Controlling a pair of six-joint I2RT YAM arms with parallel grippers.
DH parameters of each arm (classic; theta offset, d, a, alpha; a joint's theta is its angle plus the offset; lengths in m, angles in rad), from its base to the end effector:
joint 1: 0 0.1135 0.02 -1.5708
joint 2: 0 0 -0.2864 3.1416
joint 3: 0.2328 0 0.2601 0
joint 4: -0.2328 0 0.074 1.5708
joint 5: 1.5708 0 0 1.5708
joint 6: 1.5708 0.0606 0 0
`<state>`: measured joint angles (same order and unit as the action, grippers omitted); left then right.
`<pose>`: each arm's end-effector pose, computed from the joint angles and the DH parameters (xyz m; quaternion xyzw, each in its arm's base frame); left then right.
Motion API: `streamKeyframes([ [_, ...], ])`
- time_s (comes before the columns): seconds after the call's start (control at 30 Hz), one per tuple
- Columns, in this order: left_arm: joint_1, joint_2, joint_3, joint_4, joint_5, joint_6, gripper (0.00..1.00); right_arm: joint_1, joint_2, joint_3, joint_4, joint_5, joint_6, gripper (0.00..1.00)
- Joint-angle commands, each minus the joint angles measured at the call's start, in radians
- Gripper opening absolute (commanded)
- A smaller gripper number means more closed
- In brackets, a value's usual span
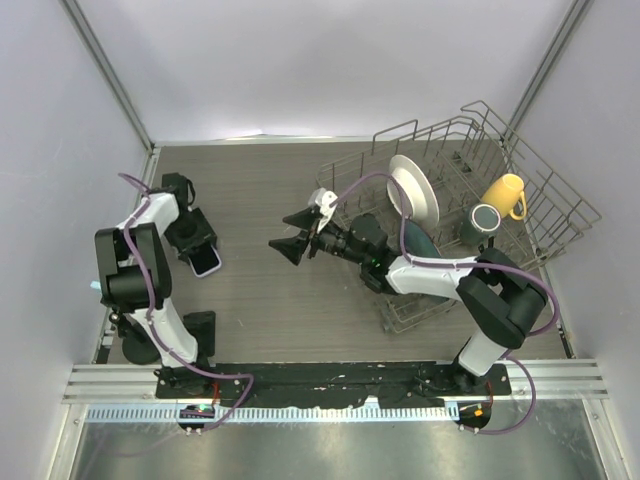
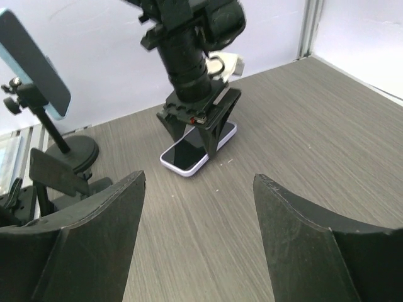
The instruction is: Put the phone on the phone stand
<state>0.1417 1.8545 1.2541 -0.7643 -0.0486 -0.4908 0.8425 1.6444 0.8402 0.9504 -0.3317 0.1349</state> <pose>0.3663 0.0552 0.1633 -0.3116 0.9443 0.0059 0.1055 0.2447 0.3040 0.2776 -0.3405 0.5614 0.4457 0.6084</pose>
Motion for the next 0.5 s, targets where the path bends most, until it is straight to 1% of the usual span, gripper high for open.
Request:
streamKeyframes([
  [0.0,-0.002,-0.167,-0.005,-0.038,0.046,-0.040,0.00,0.069,-0.032,0.040,-0.064,0.043,-0.179,0.74],
  [0.07,-0.004,-0.228,-0.021,-0.070,0.091,-0.054,0.00,0.112,-0.035,0.017,-0.029,0.075,-0.239,0.74],
  [0.17,-0.010,-0.299,-0.030,-0.124,0.162,-0.061,0.00,0.168,-0.018,-0.038,0.080,0.056,-0.383,0.73],
  [0.2,-0.011,-0.310,-0.028,-0.144,0.183,-0.066,0.00,0.187,-0.012,-0.049,0.099,0.068,-0.493,0.73],
  [0.27,-0.033,-0.345,-0.033,-0.194,0.226,-0.074,0.00,0.242,0.028,-0.053,0.123,0.111,-0.611,0.74],
  [0.3,-0.060,-0.360,-0.047,-0.204,0.236,-0.083,0.00,0.259,0.041,-0.049,0.122,0.126,-0.730,0.74],
  [0.37,-0.092,-0.403,-0.061,-0.220,0.253,-0.092,0.00,0.320,0.092,-0.018,0.104,0.218,-0.848,0.74],
  [0.4,-0.120,-0.420,-0.070,-0.227,0.254,-0.094,0.00,0.340,0.110,-0.006,0.090,0.236,-0.957,0.74],
  [0.47,-0.132,-0.464,-0.077,-0.242,0.250,-0.101,0.00,0.383,0.167,0.013,0.083,0.284,-1.065,0.73],
])
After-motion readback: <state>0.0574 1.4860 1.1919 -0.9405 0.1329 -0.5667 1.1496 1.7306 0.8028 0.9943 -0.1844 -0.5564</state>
